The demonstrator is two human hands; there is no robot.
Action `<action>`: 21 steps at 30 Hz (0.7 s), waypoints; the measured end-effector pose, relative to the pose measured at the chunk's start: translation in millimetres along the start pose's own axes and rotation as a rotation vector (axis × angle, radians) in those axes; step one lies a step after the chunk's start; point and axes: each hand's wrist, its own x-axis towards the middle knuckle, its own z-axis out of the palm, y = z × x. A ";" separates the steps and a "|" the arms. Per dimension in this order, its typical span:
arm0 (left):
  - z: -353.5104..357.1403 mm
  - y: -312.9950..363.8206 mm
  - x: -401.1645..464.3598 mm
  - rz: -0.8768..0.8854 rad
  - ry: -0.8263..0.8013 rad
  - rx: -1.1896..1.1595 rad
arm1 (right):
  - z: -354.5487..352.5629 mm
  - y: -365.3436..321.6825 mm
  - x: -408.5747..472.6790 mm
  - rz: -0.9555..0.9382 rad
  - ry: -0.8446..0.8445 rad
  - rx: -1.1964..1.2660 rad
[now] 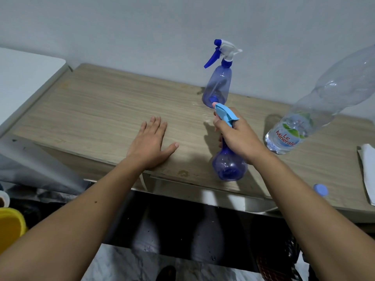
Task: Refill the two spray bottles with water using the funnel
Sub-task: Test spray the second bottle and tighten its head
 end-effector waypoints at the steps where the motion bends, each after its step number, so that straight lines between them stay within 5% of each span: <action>1: -0.9 1.1 -0.3 0.035 0.020 -0.045 | -0.2 0.8 0.9 -0.021 -0.003 0.000; 9: 10.1 49.4 -2.4 0.437 0.144 -0.454 | 3.3 0.8 8.8 -0.192 0.046 0.021; 13: 21.5 62.6 5.9 0.348 0.129 -0.595 | 2.1 5.6 12.3 -0.221 0.081 0.063; 21: 39.1 65.0 17.1 0.349 0.397 -0.639 | -6.7 16.6 14.7 -0.231 0.098 0.186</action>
